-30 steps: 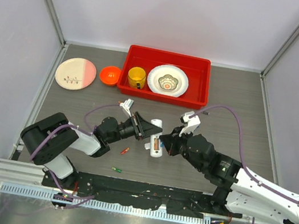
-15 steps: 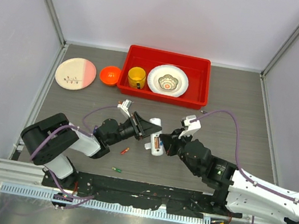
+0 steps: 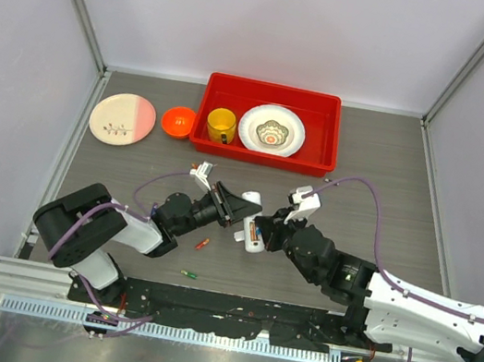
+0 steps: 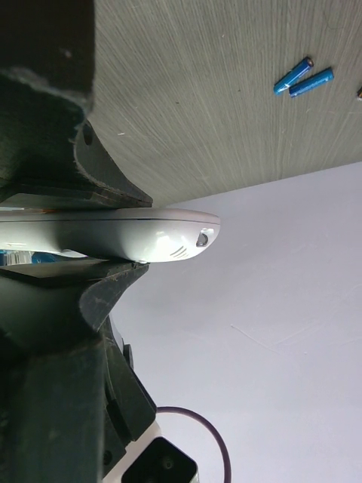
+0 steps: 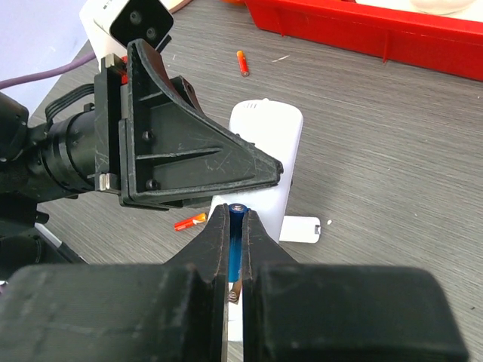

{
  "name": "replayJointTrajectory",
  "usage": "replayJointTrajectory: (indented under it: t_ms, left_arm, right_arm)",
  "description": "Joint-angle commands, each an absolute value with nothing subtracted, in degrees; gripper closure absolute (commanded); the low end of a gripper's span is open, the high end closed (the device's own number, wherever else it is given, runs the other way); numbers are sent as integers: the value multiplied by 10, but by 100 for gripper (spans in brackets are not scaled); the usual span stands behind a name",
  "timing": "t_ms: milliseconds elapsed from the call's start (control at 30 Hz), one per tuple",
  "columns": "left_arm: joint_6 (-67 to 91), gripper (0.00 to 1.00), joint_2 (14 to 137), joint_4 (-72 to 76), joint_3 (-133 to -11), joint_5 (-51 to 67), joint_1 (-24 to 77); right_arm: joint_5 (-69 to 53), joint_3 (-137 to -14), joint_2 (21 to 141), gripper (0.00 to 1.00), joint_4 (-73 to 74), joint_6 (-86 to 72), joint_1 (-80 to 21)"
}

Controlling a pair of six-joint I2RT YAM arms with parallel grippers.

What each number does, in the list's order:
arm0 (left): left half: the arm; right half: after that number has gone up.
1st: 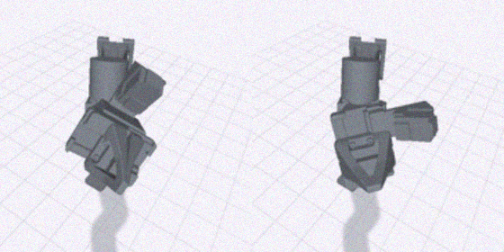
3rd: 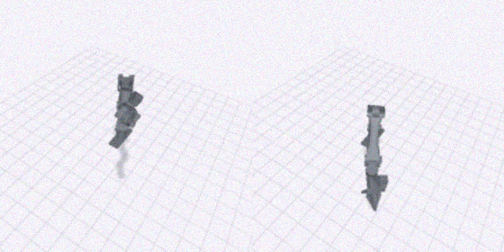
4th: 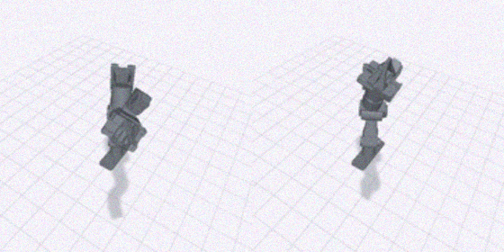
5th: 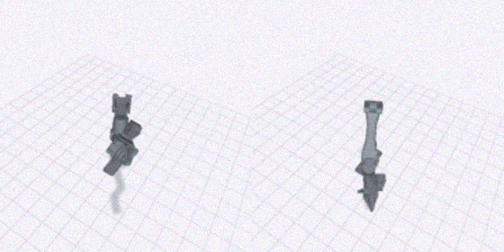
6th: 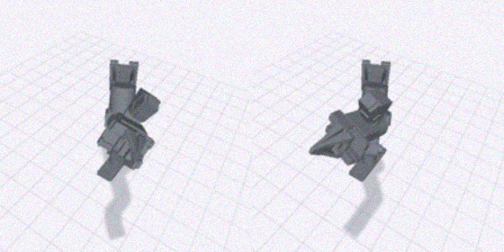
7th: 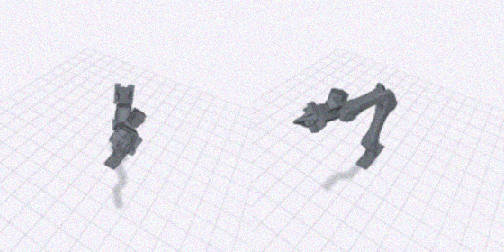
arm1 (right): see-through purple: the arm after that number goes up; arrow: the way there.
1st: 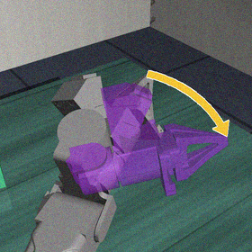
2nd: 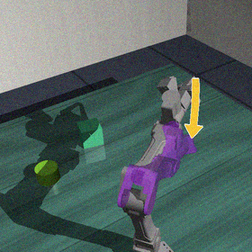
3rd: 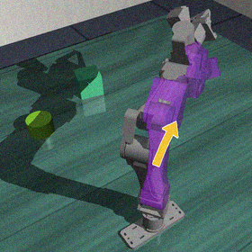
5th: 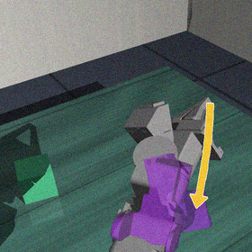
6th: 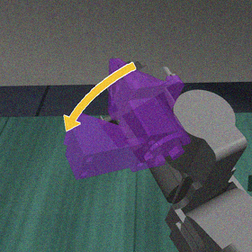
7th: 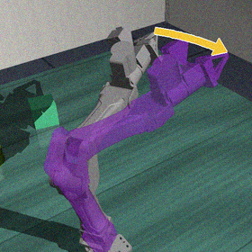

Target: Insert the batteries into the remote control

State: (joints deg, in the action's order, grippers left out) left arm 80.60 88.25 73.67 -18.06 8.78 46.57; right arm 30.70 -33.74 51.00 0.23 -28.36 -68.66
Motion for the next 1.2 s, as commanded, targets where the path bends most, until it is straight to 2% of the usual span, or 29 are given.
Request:
replayJointTrajectory:
  t_ms: [0,833,967,1167]
  left_arm:
    - [799,100,860,886,-181,77,469]
    - [789,100,848,886,-185,59,470]
    - [788,100,843,886,-182,58,469]
    - [789,100,841,886,-181,61,471]
  right_arm:
    - [333,-337,517,99,-13,-284,-693]
    - [269,-373,576,99,97,-335,-705]
    - [276,-376,576,88,108,-344,-705]
    - [286,-387,575,81,123,-352,-704]
